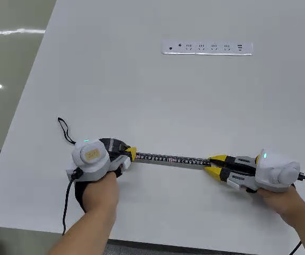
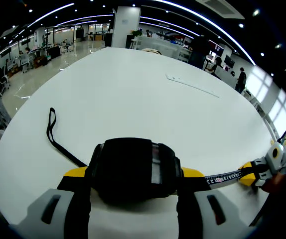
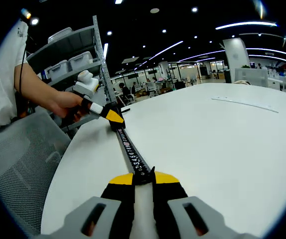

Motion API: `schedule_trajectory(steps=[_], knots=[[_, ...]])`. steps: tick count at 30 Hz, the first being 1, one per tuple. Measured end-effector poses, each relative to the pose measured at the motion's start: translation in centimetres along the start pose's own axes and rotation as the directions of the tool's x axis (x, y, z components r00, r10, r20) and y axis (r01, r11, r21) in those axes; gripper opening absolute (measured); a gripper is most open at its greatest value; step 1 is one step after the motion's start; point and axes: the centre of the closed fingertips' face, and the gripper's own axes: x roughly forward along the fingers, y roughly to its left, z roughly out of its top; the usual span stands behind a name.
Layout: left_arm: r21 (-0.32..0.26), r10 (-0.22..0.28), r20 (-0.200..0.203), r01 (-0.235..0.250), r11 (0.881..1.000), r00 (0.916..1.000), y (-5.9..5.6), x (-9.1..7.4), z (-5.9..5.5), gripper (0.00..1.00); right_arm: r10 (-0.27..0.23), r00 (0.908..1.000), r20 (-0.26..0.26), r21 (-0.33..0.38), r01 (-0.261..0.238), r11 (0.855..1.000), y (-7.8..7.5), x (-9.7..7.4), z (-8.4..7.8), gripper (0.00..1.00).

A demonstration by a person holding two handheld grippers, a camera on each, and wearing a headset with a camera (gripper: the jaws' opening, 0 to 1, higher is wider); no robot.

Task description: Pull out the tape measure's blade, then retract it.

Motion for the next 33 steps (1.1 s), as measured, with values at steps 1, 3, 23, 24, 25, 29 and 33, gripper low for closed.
schedule_trajectory(steps=[1, 3, 23, 24, 25, 29, 33], knots=[[0.000, 0.000, 0.000, 0.000, 1.000, 1.0000, 0.0, 0.0, 0.0, 0.68, 0.000, 1.0000, 0.000, 0.000, 0.000, 1.000, 0.0, 0.0, 0.0, 0.12], [0.000, 0.000, 0.001, 0.000, 1.000, 1.0000, 0.0, 0.0, 0.0, 0.68, 0.000, 1.0000, 0.000, -0.001, 0.000, 1.000, 0.0, 0.0, 0.1, 0.12], [-0.001, 0.000, -0.001, 0.000, 1.000, 1.0000, -0.1, 0.0, -0.1, 0.68, 0.023, 0.9997, -0.005, -0.002, -0.023, 1.000, 0.5, 1.2, 0.4, 0.12], [-0.001, 0.000, -0.001, 0.000, 1.000, 1.0000, -0.1, 0.0, 0.0, 0.68, 0.024, 0.9997, -0.004, -0.004, -0.024, 1.000, 0.5, 1.3, 0.4, 0.12], [-0.001, 0.000, -0.001, 0.000, 1.000, 1.0000, -0.1, 0.0, 0.0, 0.68, 0.025, 0.9997, -0.004, -0.005, -0.025, 1.000, 0.6, 1.4, 0.5, 0.12], [-0.001, 0.000, -0.001, 0.000, 1.000, 1.0000, -0.1, 0.0, 0.0, 0.68, 0.031, 0.9995, -0.006, -0.006, -0.031, 1.000, 0.8, 1.9, 0.7, 0.12], [-0.002, 0.000, -0.001, 0.000, 1.000, 1.0000, -0.1, 0.0, 0.0, 0.68, 0.037, 0.9993, -0.007, -0.009, -0.037, 0.999, 0.8, 2.4, 0.8, 0.12]])
